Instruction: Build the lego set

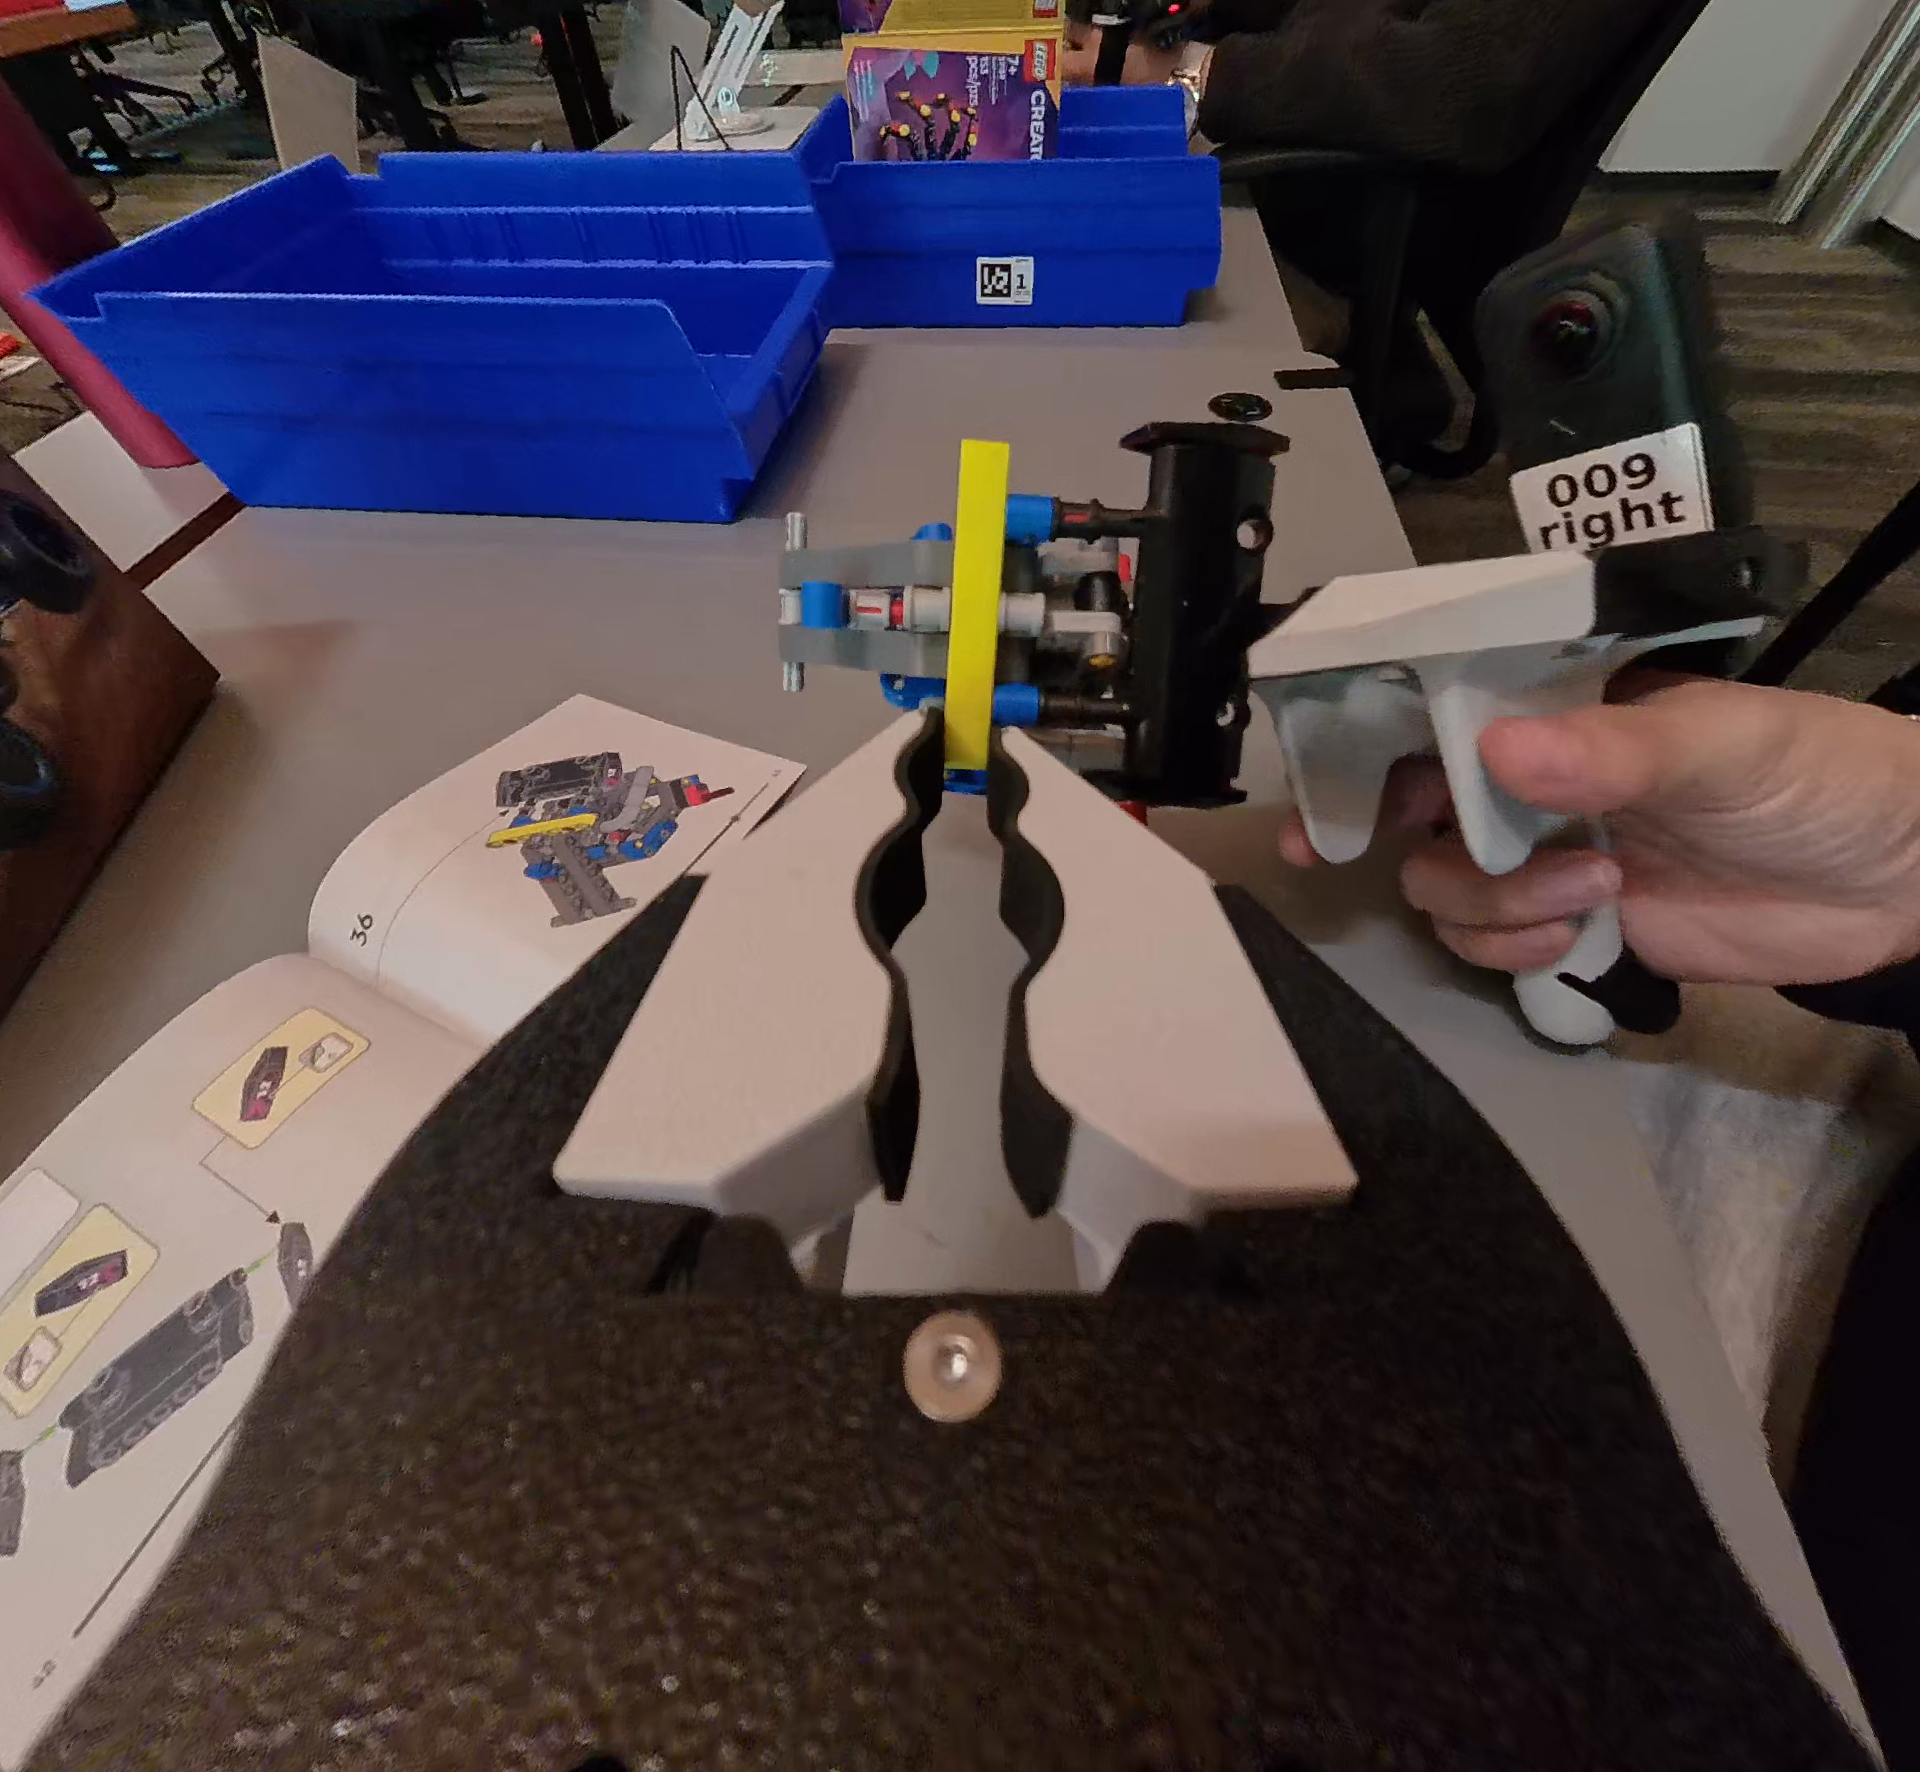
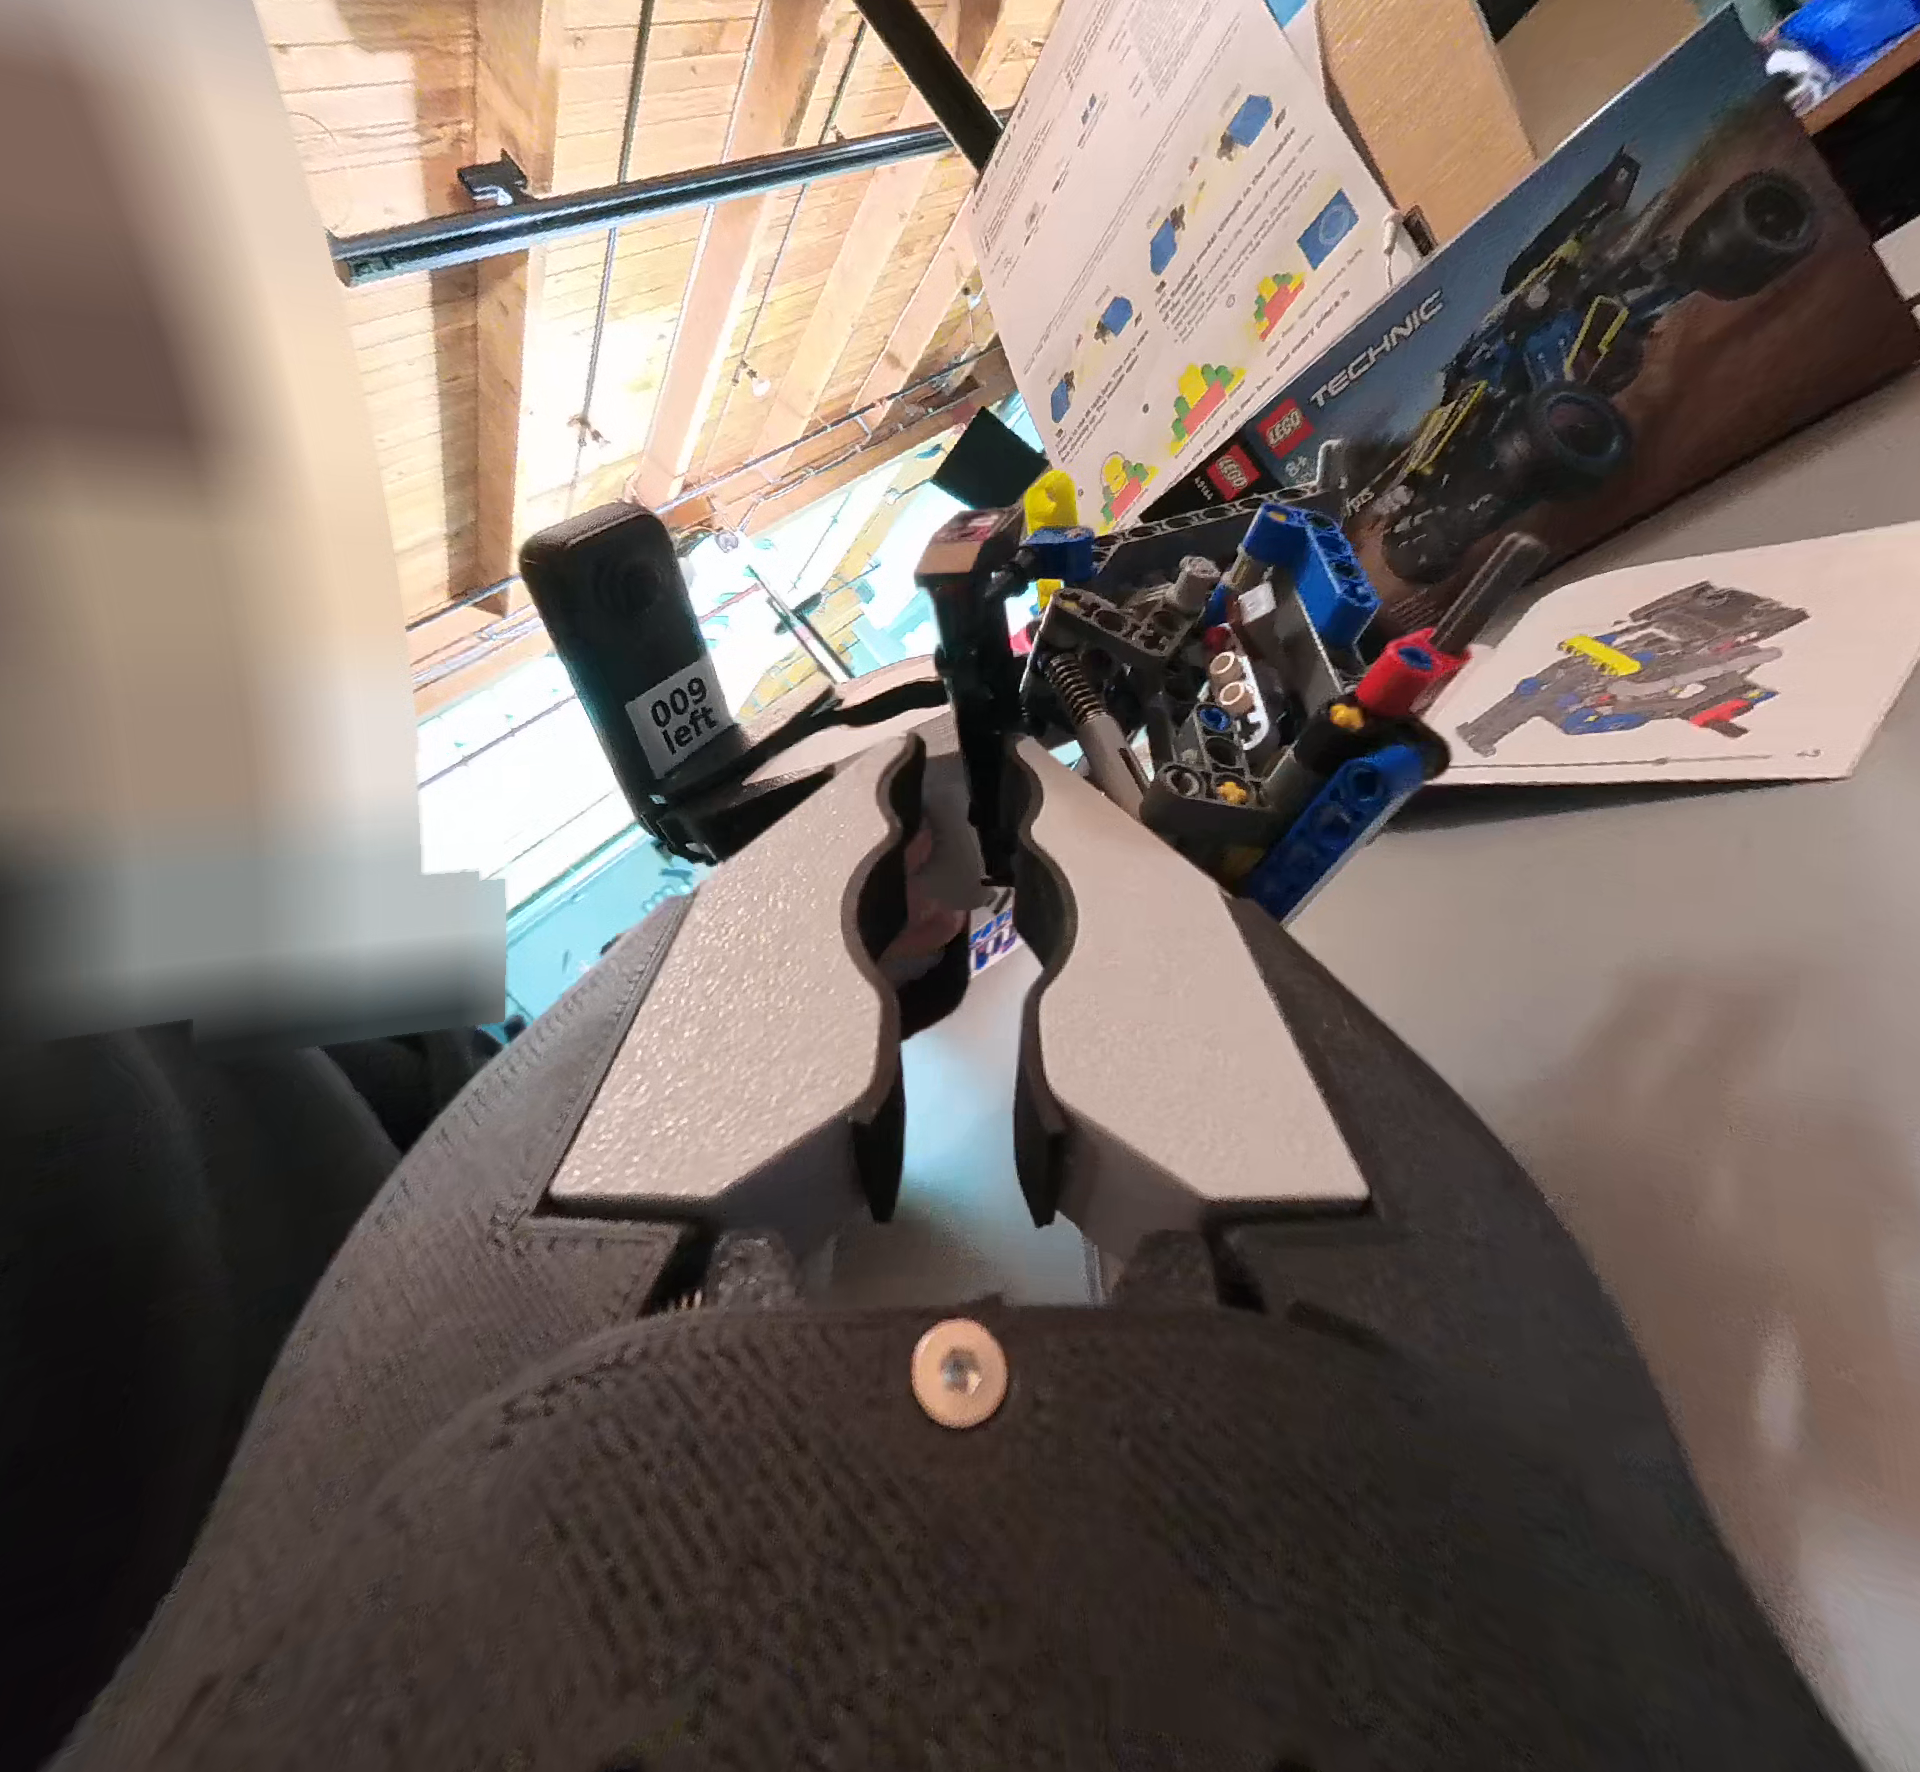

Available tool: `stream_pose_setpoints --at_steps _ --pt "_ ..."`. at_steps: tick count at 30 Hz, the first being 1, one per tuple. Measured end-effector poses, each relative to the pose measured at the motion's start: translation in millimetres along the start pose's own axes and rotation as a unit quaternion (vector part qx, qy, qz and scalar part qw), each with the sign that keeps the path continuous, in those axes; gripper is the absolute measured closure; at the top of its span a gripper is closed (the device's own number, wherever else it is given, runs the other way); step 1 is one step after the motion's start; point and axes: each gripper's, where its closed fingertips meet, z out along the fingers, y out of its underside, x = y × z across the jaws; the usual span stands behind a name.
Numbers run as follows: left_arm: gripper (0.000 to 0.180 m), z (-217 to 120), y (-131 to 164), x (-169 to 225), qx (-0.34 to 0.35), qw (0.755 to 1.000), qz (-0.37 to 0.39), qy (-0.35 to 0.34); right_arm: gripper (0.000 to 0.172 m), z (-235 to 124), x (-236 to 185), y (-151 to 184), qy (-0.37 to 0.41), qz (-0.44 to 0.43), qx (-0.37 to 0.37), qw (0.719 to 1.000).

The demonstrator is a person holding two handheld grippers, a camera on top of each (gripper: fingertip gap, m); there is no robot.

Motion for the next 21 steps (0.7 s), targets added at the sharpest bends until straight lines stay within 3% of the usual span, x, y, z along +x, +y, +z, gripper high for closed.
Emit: stream_pose_setpoints --at_steps 10,21 --pt "0.176 0.8 -2.1 3.1 0.016 0.999 -0.036 0.009 0.168 0.9 3.0 -0.4 0.032 -0.041 0.02 0.998" --pt "0.176 4.0 -1.8 6.5 0.025 0.997 0.052 0.043 0.167 -2.7 5.2 3.3 0.041 -0.016 -0.011 0.999"
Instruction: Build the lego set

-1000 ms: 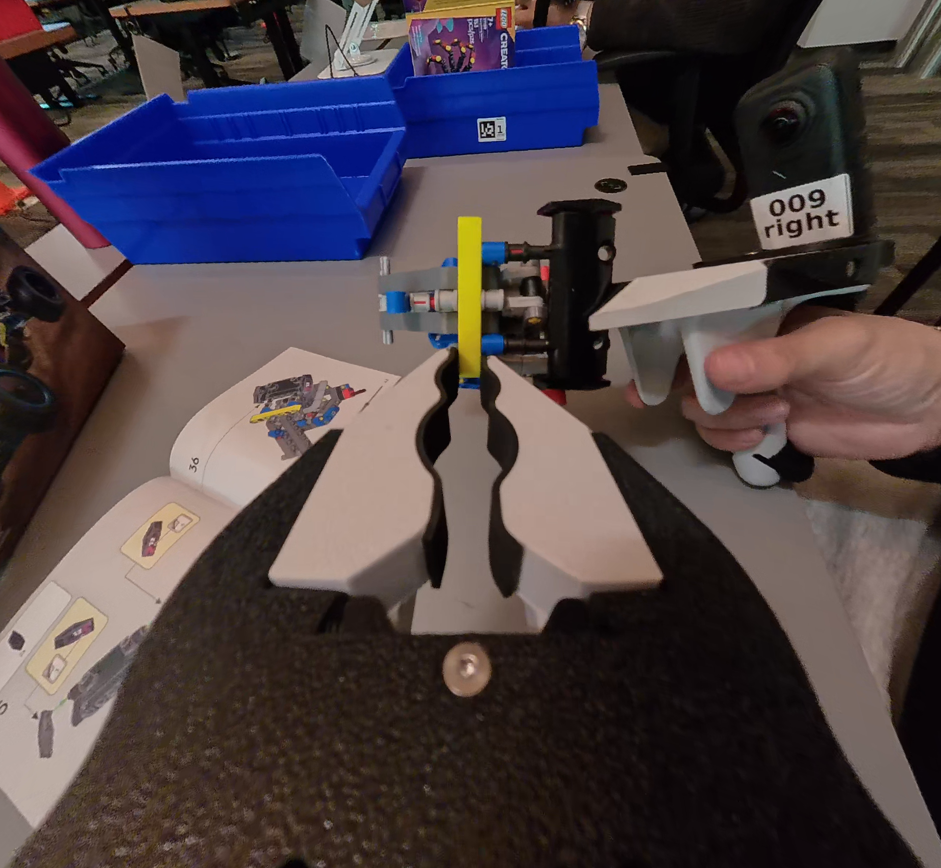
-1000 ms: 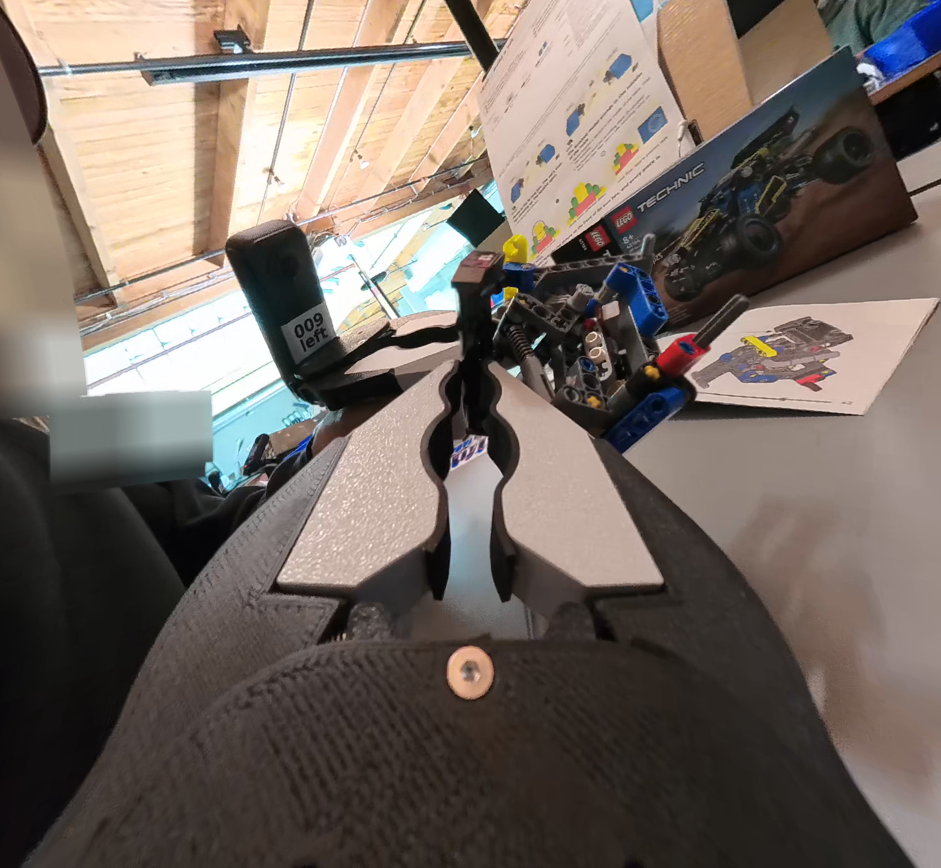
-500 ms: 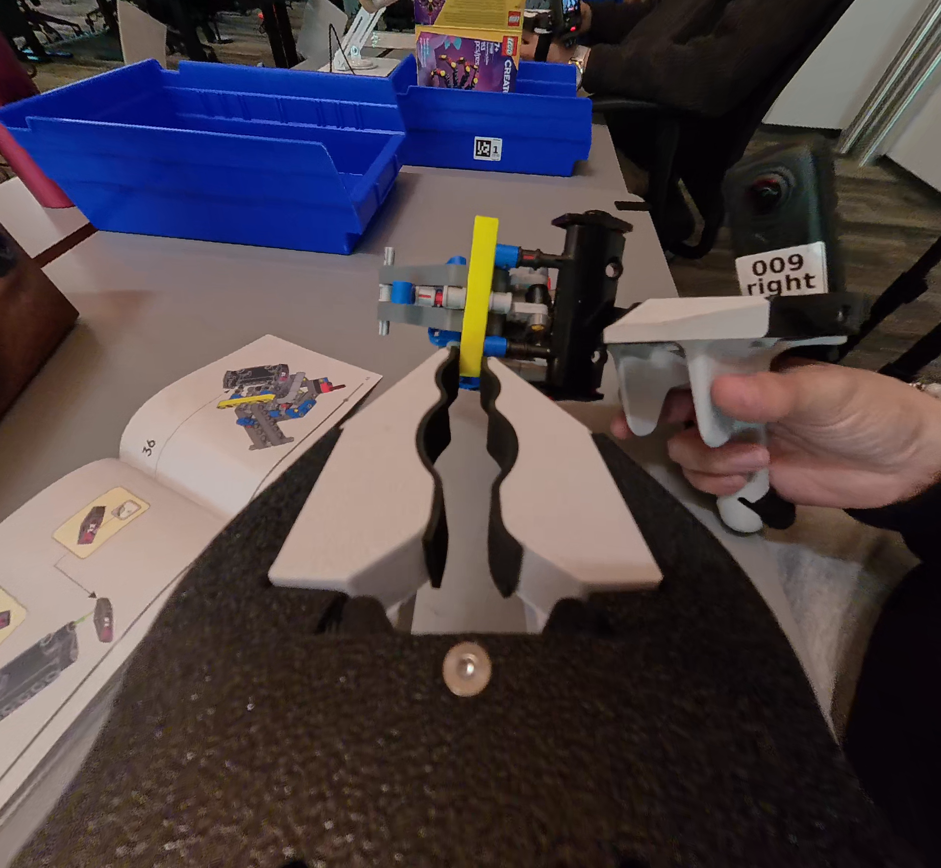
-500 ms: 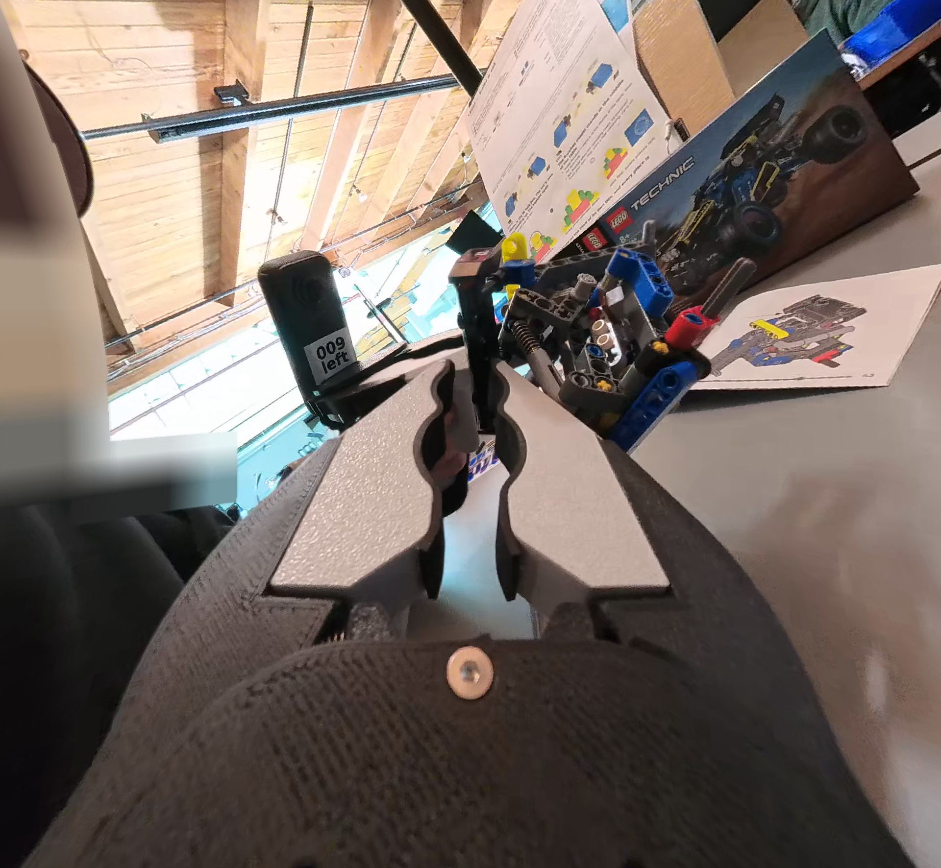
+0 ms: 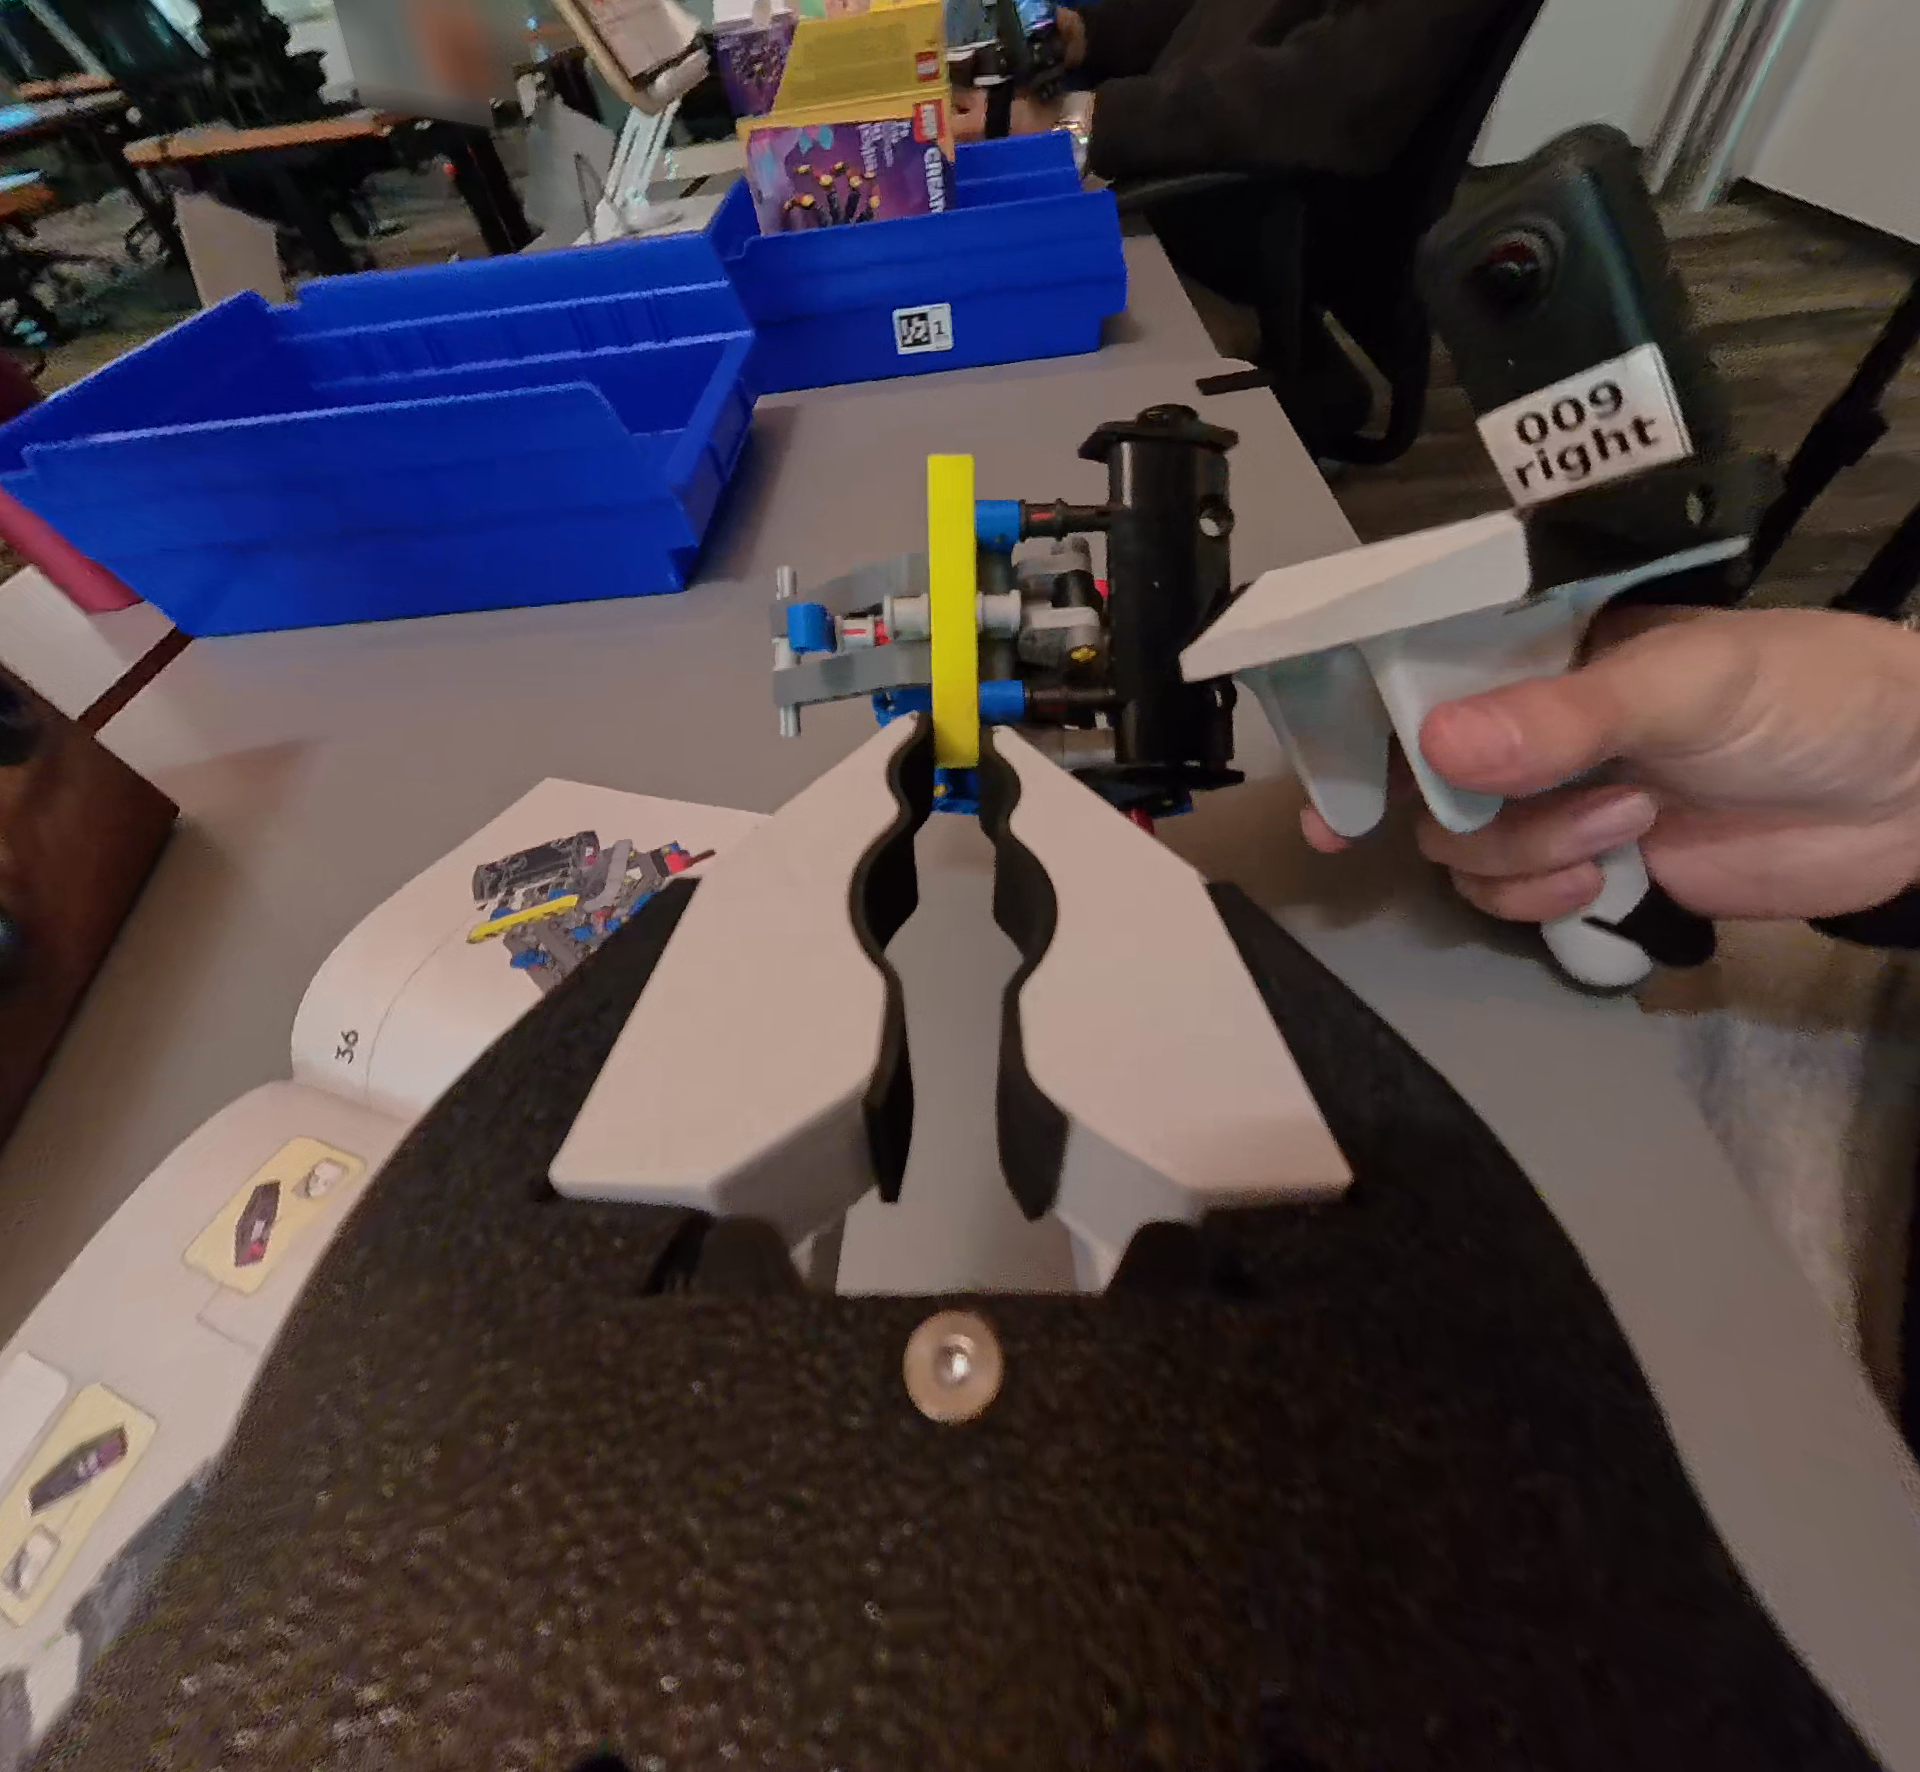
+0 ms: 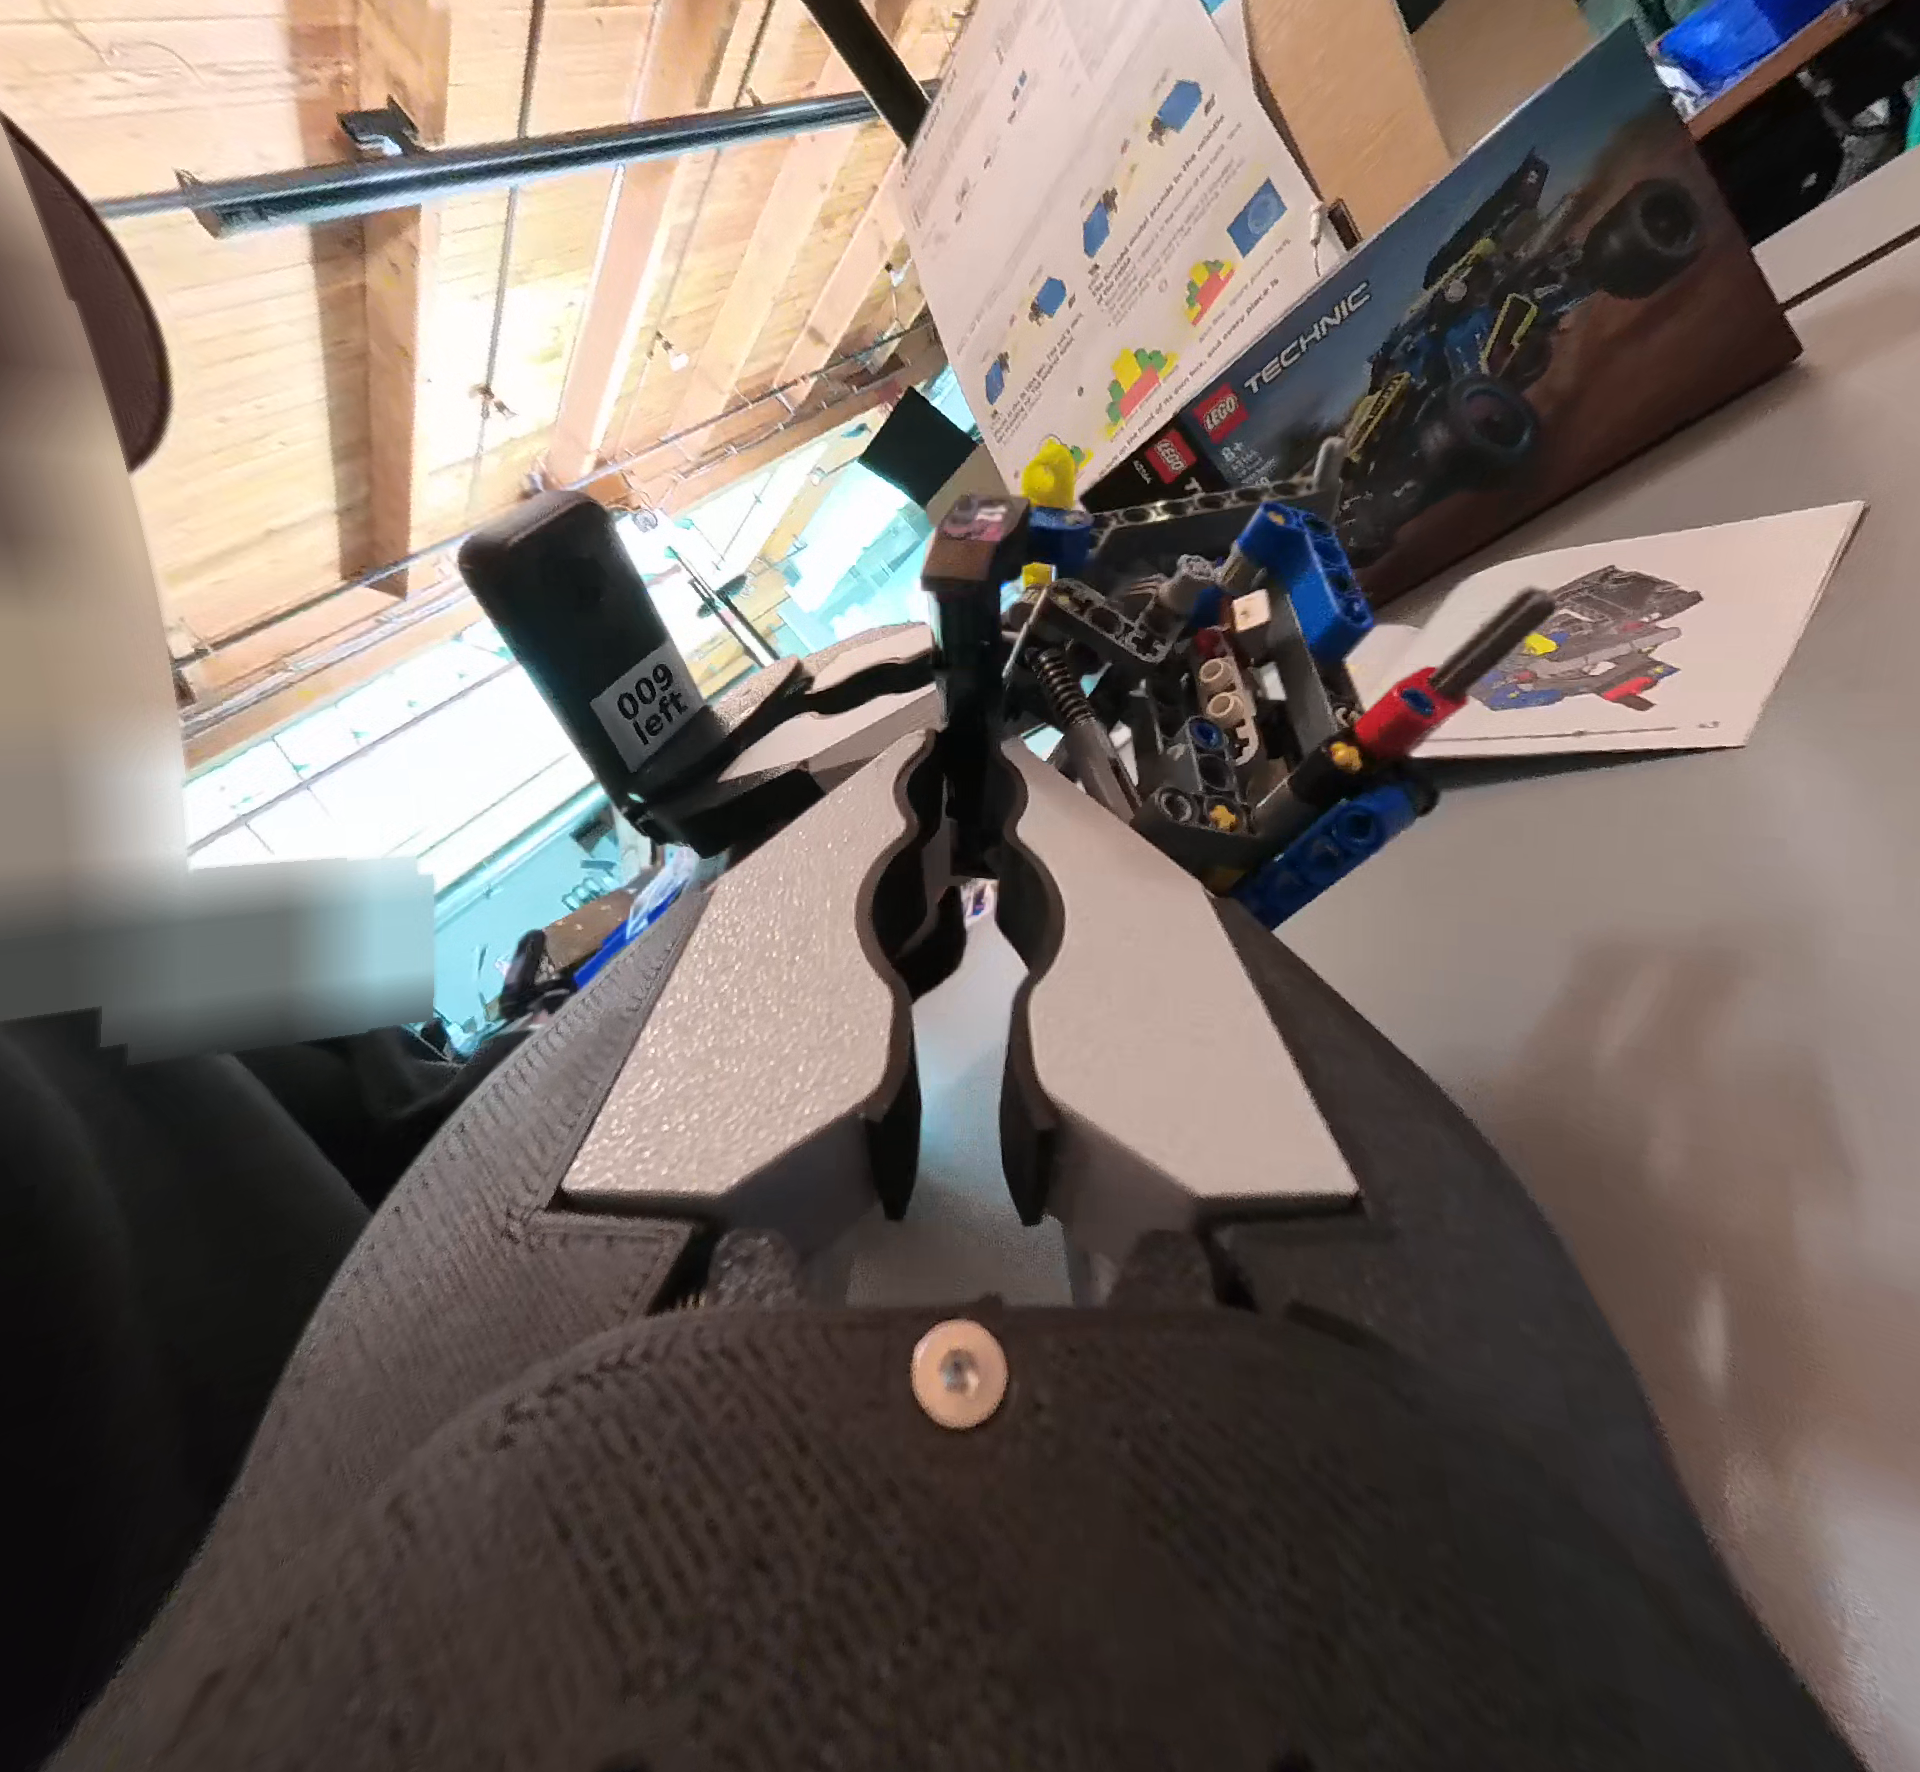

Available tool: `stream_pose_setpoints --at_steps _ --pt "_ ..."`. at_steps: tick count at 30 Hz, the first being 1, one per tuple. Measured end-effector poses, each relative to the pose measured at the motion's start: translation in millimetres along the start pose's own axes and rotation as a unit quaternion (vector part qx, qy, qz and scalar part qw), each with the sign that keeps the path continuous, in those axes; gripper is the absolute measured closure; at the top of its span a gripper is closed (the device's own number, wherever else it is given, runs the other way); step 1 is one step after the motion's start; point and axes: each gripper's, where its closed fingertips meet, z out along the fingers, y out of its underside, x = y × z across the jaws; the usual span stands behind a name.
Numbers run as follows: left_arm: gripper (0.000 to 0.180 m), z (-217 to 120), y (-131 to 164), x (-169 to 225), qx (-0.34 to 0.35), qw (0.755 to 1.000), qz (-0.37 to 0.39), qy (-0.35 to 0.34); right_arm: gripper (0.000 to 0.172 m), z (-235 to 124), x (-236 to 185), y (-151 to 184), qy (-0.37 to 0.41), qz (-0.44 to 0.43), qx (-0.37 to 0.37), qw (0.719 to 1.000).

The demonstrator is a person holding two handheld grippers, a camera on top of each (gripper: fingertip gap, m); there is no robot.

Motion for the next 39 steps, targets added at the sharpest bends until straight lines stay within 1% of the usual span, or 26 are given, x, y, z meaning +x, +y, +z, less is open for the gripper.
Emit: stream_pose_setpoints --at_steps 3,7,8,10,13,15,19,23,29,33,39 --pt "0.175 0.8 8.4 1.3 -0.009 0.999 0.022 0.025 0.167 -0.4 4.1 5.0 0.014 0.003 -0.017 1.0" --pt "0.175 1.9 15.9 -1.7 -0.007 0.999 -0.01 0.038 0.167 1.5 9.4 9.2 0.028 0.022 -0.028 0.999" --pt "0.175 3.1 16.5 -3.0 -0.006 1.0 -0.004 0.026 0.167 1.9 10.9 8.2 0.029 0.037 -0.023 0.999" --pt "0.175 5.4 20.9 -6.4 -0.027 0.999 0.027 -0.007 0.167 3.3 14.9 9.6 0.04 0.048 -0.026 0.998" --pt "0.175 5.1 17.9 -6.7 -0.028 0.999 0.034 -0.027 0.167 3.6 13.4 7.7 0.046 0.048 -0.023 0.997" --pt "0.175 4.8 17.8 -8.1 -0.03 0.996 0.067 -0.043 0.167 4.0 15.6 7.3 0.05 0.066 -0.019 0.996" --pt "0.176 4.3 17.9 -8.0 -0.017 0.995 0.088 -0.045 0.167 3.5 17.8 7.9 0.044 0.098 -0.024 0.994" --pt "0.175 6.2 19.3 -7.2 -0.028 0.99 0.123 -0.06 0.166 1.9 21.3 5.2 0.044 0.112 -0.028 0.992" --pt "0.175 10.8 27.9 -10.2 -0.04 0.991 0.11 -0.068 0.166 1.9 29.7 11.2 0.045 0.141 -0.027 0.989" --pt "0.175 10.5 28.3 -13.8 -0.037 0.993 0.093 -0.069 0.166 5.7 32.0 10.0 0.043 0.146 -0.022 0.988" --pt "0.176 10.7 28.1 -14.7 -0.039 0.992 0.092 -0.074 0.166 6.5 33.8 8.5 0.039 0.156 -0.02 0.987"
